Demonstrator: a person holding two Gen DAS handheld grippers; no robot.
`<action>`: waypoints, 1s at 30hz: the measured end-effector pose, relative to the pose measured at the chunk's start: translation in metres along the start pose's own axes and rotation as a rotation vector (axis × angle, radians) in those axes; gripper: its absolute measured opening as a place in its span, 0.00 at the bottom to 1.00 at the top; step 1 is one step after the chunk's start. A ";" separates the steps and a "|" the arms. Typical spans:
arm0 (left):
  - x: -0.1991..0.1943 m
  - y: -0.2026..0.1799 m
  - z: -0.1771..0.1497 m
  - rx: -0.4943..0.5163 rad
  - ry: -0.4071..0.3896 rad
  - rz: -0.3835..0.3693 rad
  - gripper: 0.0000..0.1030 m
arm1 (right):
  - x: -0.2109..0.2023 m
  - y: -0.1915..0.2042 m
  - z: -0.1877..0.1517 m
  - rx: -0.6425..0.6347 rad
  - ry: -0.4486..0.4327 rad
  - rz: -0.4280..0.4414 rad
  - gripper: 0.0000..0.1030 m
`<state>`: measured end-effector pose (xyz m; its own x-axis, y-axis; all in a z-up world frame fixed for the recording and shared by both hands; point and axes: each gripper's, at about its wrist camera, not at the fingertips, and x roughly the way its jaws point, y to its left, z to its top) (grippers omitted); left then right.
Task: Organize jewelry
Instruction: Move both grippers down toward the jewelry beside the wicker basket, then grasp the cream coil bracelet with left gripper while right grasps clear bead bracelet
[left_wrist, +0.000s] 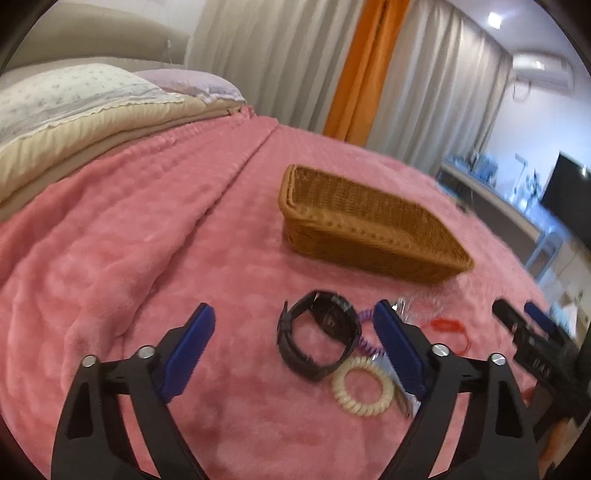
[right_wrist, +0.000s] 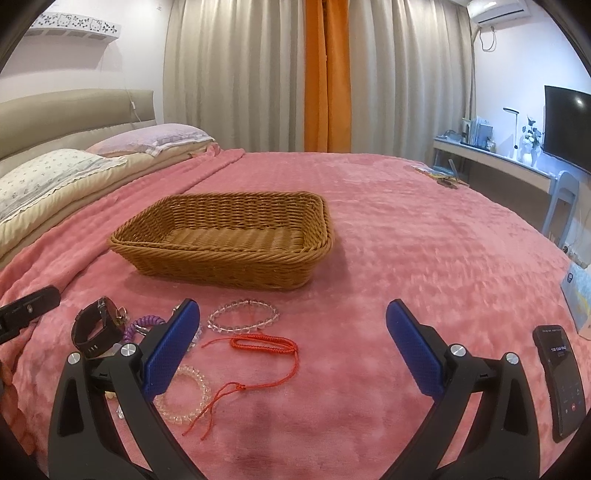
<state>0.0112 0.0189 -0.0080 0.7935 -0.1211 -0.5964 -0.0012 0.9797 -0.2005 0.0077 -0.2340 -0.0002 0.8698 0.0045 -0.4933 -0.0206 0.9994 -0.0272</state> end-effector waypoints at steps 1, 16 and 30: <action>0.003 -0.002 0.000 0.022 0.058 0.029 0.75 | 0.000 0.000 0.000 -0.001 0.008 0.008 0.87; 0.007 -0.018 -0.032 0.011 0.232 -0.095 0.39 | 0.007 0.036 -0.020 -0.089 0.250 0.220 0.34; 0.026 -0.038 -0.033 0.069 0.245 -0.036 0.37 | 0.049 0.070 -0.030 -0.239 0.393 0.207 0.23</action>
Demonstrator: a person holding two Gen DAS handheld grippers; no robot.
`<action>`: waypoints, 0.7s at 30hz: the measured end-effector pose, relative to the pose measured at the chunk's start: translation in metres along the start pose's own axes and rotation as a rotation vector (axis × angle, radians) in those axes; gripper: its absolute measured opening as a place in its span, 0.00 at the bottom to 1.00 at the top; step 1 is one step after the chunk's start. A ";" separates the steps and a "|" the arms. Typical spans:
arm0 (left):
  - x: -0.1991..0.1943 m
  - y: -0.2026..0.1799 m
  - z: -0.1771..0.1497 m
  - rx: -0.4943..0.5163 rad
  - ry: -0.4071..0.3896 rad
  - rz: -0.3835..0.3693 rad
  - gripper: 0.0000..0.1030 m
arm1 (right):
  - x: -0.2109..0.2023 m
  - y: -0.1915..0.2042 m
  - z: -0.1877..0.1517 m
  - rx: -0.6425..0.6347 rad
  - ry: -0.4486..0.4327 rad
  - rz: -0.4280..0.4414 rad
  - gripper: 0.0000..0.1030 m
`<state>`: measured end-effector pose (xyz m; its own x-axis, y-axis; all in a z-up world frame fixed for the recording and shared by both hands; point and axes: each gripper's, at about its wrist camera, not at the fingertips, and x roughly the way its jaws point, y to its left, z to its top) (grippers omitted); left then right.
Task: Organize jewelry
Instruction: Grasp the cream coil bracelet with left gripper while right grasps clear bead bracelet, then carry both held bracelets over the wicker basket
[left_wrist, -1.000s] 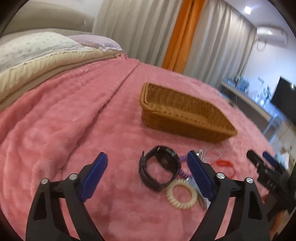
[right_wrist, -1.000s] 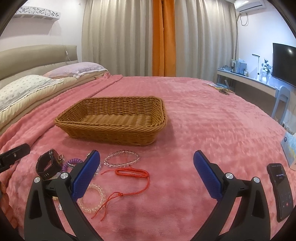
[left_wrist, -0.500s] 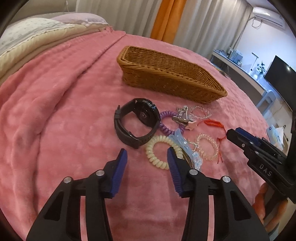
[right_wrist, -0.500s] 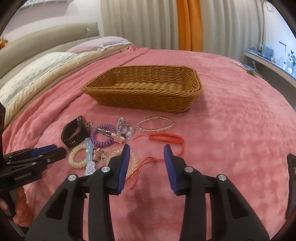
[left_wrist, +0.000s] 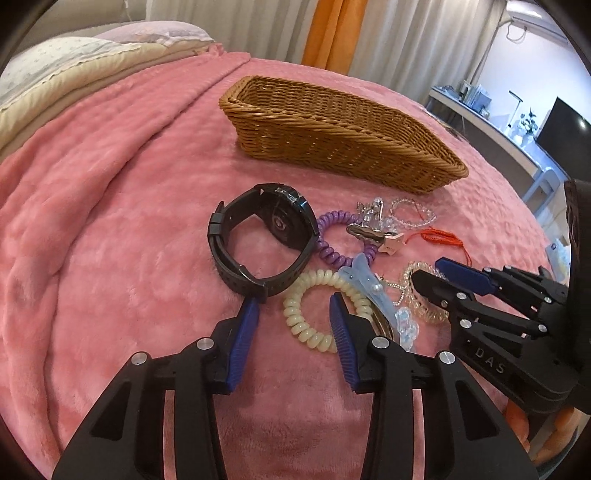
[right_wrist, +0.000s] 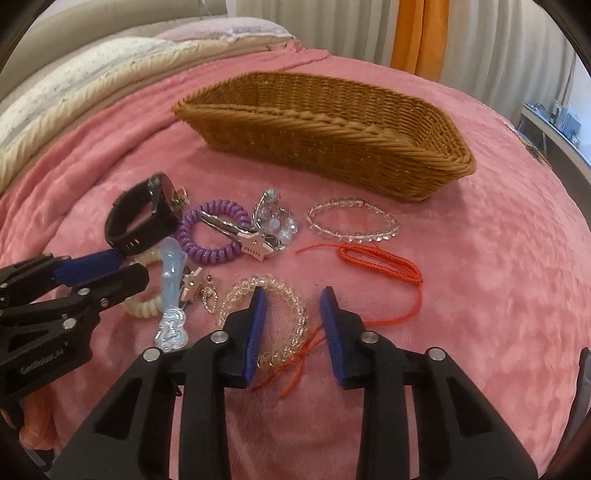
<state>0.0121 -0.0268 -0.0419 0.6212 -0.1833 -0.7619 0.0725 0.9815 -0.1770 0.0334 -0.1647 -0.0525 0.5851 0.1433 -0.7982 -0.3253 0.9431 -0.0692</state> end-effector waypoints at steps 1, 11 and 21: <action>0.000 0.000 0.000 0.003 -0.003 0.007 0.36 | -0.001 0.002 -0.001 -0.010 -0.003 -0.002 0.16; -0.010 -0.003 -0.004 0.036 -0.046 -0.053 0.08 | -0.021 -0.003 -0.006 0.009 -0.098 0.032 0.08; -0.051 -0.006 -0.002 0.053 -0.159 -0.141 0.07 | -0.047 -0.020 -0.006 0.092 -0.200 0.074 0.08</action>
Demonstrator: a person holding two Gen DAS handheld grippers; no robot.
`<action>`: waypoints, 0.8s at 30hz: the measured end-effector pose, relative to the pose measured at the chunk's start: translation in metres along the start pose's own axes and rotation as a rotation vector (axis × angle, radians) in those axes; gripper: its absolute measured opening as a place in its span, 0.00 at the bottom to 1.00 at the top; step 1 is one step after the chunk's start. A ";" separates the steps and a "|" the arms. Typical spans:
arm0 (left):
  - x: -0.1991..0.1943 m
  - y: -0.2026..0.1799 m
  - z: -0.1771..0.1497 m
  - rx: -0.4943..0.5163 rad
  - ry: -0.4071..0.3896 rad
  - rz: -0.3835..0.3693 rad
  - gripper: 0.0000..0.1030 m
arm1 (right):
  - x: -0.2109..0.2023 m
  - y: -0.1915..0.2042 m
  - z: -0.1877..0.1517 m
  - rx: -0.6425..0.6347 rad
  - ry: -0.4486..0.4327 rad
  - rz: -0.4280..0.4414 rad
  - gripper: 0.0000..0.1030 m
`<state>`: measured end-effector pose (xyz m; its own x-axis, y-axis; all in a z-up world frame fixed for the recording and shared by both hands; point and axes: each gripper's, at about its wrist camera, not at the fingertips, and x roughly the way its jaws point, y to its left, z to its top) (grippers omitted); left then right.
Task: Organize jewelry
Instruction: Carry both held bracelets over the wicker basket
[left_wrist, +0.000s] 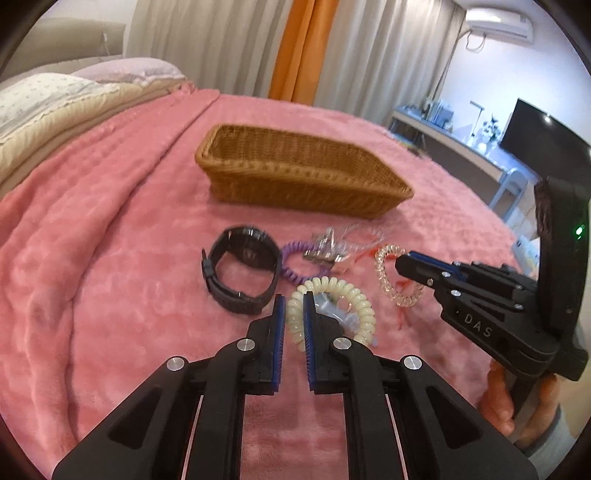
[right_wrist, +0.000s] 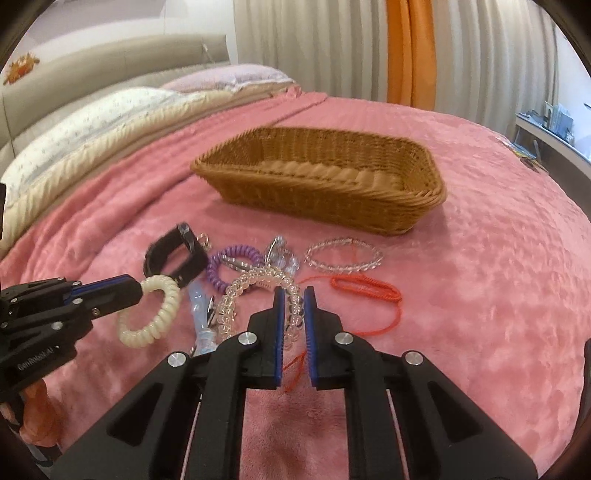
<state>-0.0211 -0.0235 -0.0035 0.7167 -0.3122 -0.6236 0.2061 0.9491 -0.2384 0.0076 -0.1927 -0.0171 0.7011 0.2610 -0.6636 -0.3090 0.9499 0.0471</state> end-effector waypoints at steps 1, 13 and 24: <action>-0.004 -0.001 0.003 -0.003 -0.014 -0.004 0.07 | -0.004 -0.001 0.003 0.011 -0.004 0.000 0.08; -0.029 -0.015 0.084 0.044 -0.168 0.022 0.07 | -0.034 -0.022 0.073 0.018 -0.107 -0.081 0.08; 0.059 -0.012 0.161 0.061 -0.139 0.075 0.08 | 0.076 -0.059 0.143 0.086 -0.012 -0.116 0.08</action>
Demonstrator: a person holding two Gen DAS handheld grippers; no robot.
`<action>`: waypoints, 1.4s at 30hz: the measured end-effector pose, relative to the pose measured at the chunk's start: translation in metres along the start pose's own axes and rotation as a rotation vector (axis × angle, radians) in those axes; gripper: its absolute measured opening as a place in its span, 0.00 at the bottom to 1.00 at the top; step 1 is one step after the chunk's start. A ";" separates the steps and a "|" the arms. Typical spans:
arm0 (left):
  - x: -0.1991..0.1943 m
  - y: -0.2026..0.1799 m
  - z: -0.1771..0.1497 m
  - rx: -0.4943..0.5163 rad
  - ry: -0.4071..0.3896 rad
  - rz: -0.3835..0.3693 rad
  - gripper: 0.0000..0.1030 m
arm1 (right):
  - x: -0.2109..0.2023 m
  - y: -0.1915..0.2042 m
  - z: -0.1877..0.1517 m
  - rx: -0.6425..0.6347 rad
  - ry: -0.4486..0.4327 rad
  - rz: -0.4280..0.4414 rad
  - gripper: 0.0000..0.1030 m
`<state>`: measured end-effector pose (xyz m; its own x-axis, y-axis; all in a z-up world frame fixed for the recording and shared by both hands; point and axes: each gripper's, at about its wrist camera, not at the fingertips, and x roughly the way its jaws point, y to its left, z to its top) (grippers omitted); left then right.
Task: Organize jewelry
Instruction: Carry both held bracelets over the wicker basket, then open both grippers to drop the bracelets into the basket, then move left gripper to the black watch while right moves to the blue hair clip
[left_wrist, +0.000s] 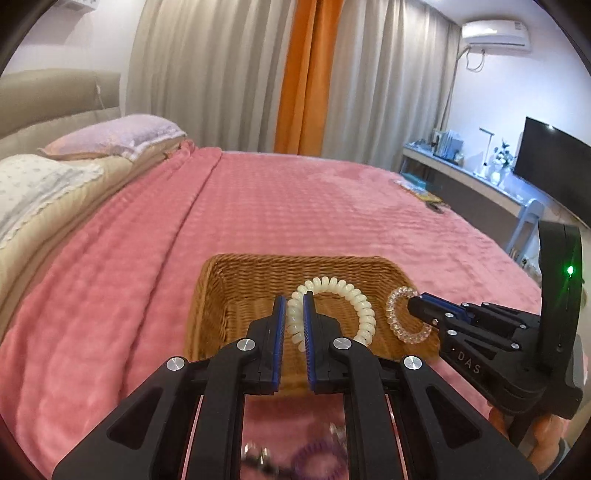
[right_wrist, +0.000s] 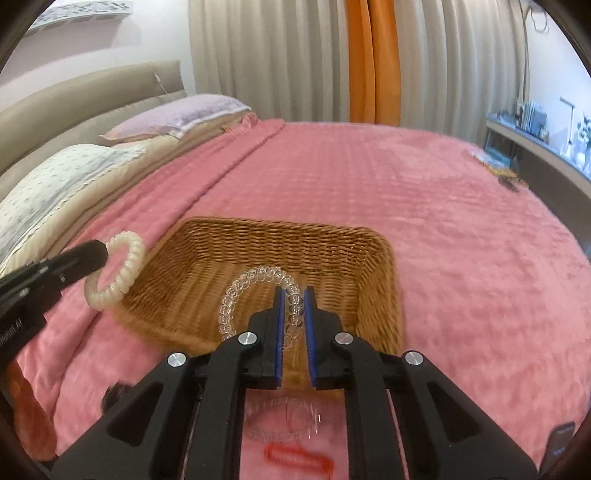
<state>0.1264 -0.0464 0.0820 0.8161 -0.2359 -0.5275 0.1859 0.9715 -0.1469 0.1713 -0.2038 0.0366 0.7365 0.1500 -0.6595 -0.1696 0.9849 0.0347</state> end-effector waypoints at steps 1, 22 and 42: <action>0.014 0.001 0.001 -0.003 0.017 0.003 0.08 | 0.007 0.000 0.000 0.003 0.009 -0.002 0.08; 0.053 0.028 -0.010 -0.046 0.114 -0.004 0.41 | 0.044 -0.007 -0.010 0.015 0.091 -0.020 0.56; -0.097 0.041 -0.089 -0.124 0.011 0.013 0.56 | -0.100 0.061 -0.121 -0.062 0.005 0.112 0.55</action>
<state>0.0060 0.0147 0.0530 0.8119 -0.2240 -0.5391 0.1056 0.9646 -0.2418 0.0078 -0.1688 0.0134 0.7073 0.2584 -0.6580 -0.2910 0.9547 0.0622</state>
